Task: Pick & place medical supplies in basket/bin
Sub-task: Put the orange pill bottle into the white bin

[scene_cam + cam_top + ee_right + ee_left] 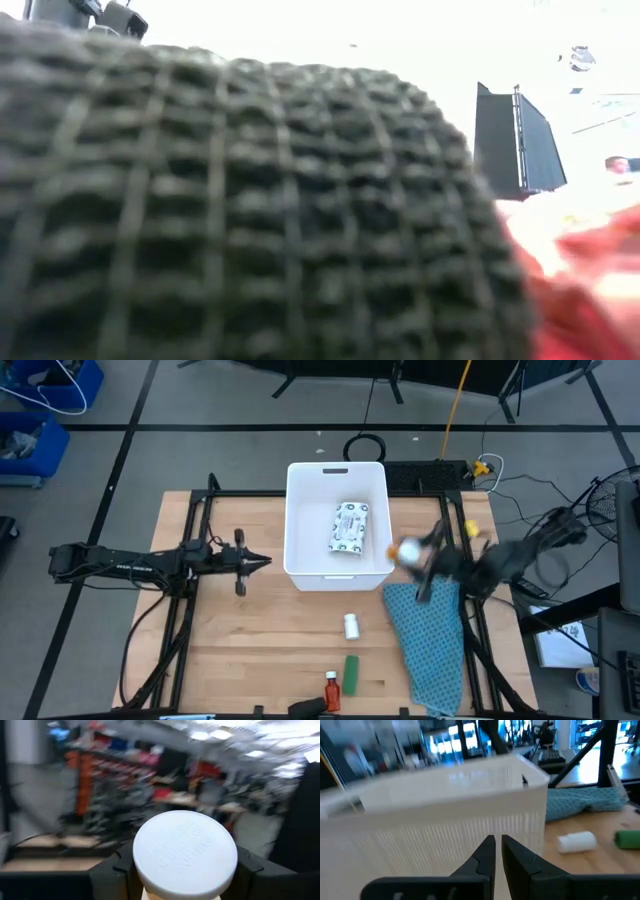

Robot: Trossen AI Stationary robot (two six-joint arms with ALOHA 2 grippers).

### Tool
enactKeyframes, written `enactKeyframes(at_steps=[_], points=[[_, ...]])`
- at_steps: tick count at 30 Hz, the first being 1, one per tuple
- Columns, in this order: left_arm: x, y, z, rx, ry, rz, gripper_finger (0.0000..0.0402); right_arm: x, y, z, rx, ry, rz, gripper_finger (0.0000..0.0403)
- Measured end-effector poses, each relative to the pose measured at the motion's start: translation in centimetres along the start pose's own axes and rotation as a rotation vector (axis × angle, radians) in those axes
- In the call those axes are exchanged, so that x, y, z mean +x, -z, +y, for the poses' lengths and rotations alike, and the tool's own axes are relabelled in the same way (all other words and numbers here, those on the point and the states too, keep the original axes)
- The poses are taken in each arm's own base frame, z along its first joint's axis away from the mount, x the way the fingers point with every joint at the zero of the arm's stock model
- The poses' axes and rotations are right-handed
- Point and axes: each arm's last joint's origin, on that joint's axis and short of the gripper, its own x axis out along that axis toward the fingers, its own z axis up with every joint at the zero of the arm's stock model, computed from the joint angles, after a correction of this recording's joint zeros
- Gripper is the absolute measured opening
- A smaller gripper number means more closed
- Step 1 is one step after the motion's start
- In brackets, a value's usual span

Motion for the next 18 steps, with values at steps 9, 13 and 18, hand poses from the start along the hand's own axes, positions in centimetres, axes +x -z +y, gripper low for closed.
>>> enactKeyframes(at_steps=[9, 13, 18], points=[[0.0, -0.2, 0.1, 0.064, -0.035, -0.015, 0.0035, 1.2, 0.1, -5.3, -0.168, 0.190, 0.007, 0.0170], [0.0, -0.2, 0.2, 0.128, -0.063, -0.007, 0.0035, 4.1, 0.5, -6.4, -0.184, 0.183, 0.082, 0.0170], [0.0, -0.2, 0.3, 0.210, -0.102, 0.007, 0.0035, 9.2, 1.1, -8.1, -0.137, 0.039, 0.180, 0.0170]])
